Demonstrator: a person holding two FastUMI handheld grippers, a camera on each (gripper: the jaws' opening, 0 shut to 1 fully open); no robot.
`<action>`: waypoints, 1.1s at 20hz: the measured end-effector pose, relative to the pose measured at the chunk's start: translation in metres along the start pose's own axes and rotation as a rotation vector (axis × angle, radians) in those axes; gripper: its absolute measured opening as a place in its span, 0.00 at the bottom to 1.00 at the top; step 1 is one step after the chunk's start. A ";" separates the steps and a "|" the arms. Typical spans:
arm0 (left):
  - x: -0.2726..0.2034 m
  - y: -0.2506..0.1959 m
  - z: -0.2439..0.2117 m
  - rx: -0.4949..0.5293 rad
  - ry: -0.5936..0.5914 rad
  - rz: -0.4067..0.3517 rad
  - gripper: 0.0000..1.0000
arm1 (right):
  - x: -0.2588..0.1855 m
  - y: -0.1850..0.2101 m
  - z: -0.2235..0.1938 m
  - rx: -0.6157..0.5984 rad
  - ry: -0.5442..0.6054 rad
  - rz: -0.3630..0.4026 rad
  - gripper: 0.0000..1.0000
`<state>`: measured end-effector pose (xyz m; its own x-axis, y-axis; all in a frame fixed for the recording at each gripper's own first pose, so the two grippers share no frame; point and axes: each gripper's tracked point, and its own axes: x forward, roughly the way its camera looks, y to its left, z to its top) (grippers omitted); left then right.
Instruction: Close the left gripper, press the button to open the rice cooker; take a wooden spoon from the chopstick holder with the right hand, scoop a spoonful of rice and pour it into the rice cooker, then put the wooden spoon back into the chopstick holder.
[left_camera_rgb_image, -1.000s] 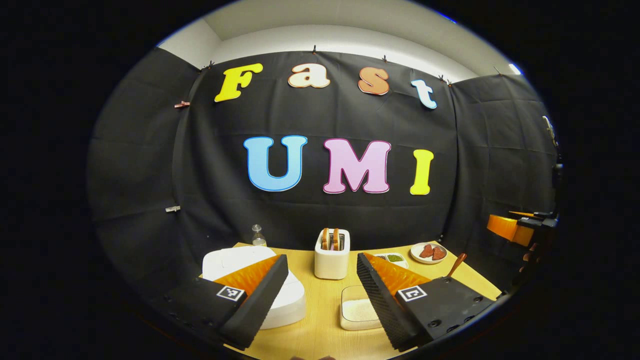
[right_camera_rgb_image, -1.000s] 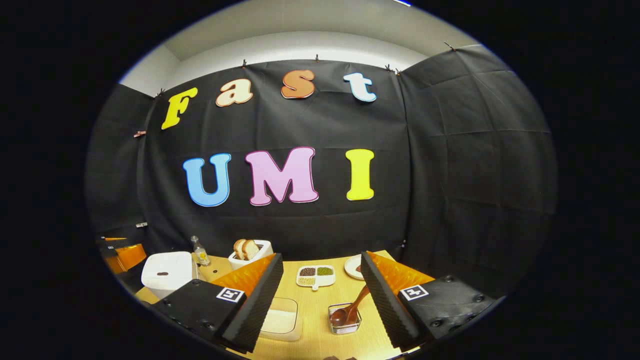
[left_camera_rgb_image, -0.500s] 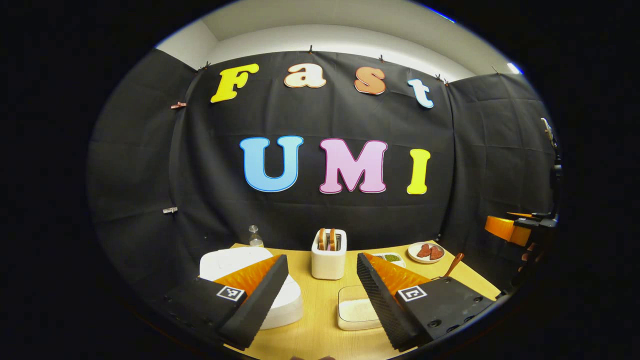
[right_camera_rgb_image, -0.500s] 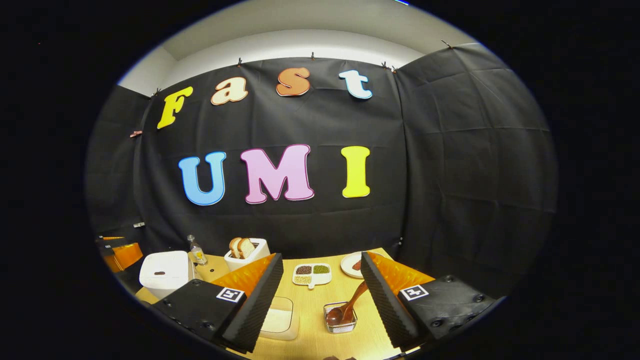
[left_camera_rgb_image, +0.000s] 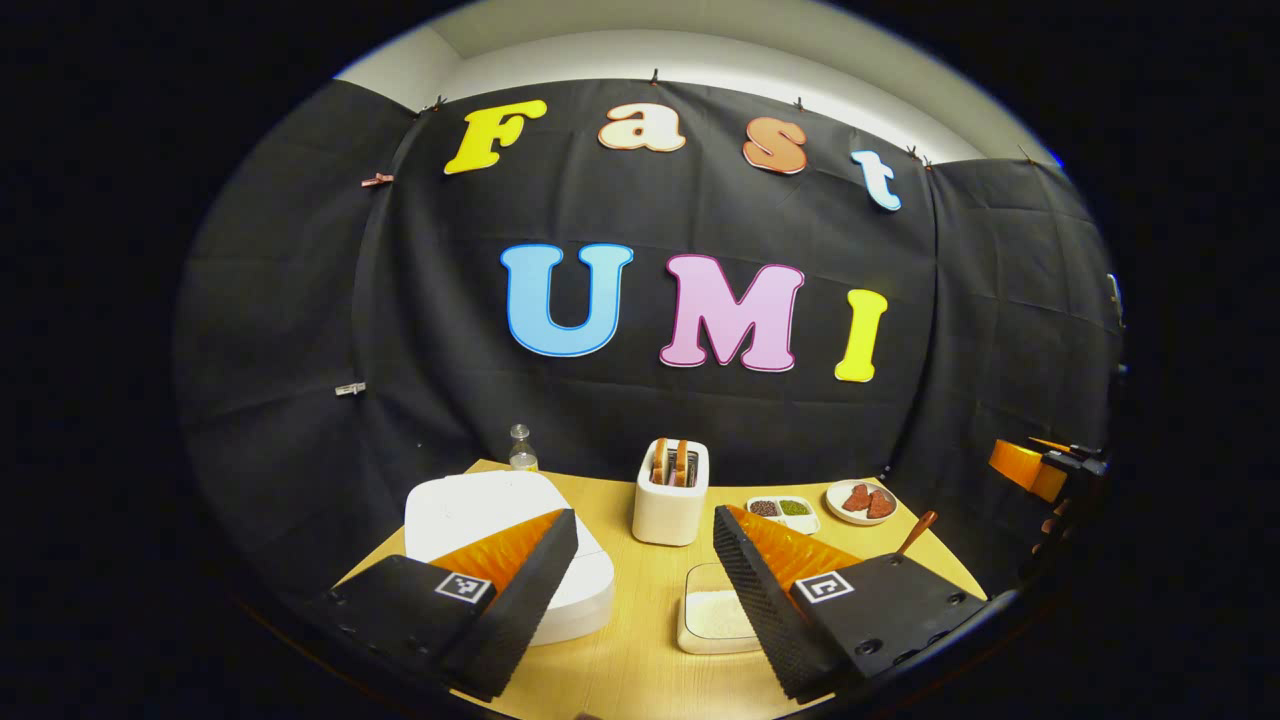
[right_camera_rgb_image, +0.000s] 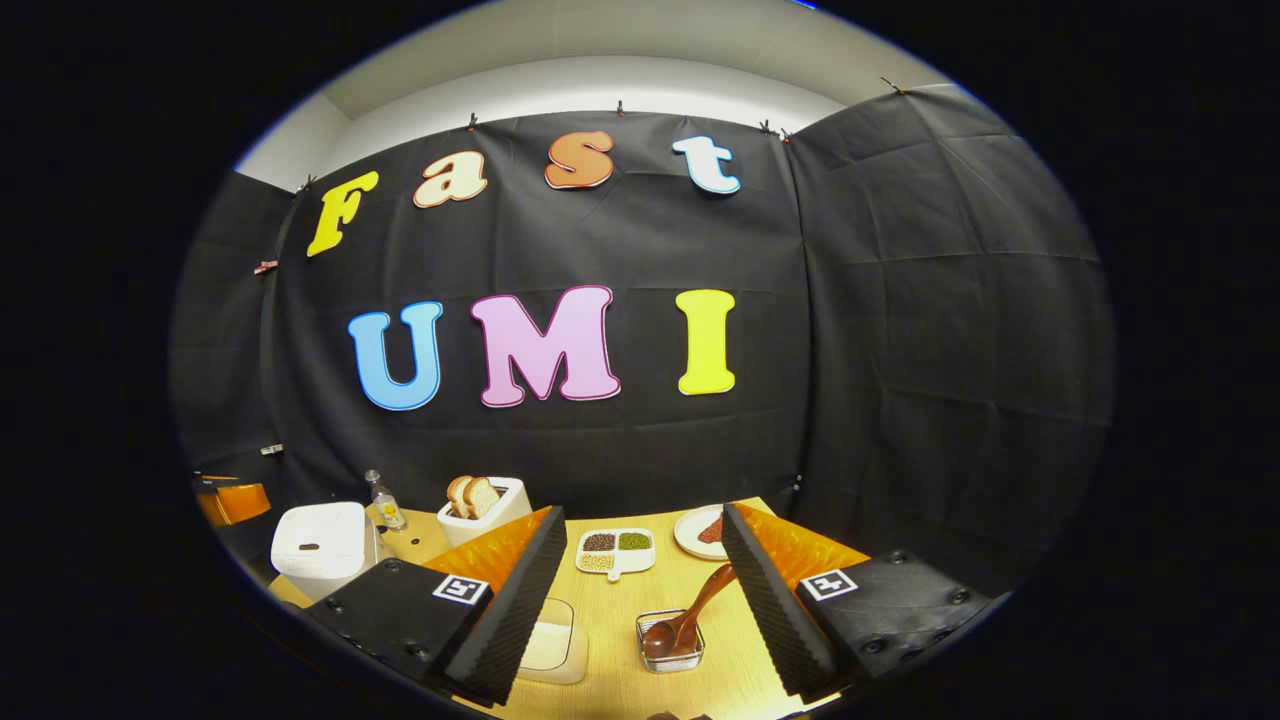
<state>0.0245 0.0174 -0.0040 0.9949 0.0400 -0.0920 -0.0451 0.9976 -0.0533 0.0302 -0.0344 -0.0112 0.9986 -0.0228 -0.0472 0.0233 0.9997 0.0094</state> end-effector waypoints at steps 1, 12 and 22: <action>0.002 0.005 0.001 0.000 0.004 0.009 0.93 | 0.003 -0.001 0.000 -0.001 0.000 0.001 0.97; 0.039 0.083 -0.014 -0.067 0.119 0.132 0.30 | 0.017 -0.020 -0.020 -0.006 0.041 -0.023 0.97; 0.087 0.130 -0.059 -0.066 0.229 0.149 0.07 | 0.017 -0.054 -0.036 -0.025 0.093 -0.090 0.97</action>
<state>0.0995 0.1471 -0.0780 0.9311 0.1648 -0.3255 -0.2027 0.9754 -0.0861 0.0445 -0.0884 -0.0489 0.9838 -0.1124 -0.1395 0.1101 0.9936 -0.0244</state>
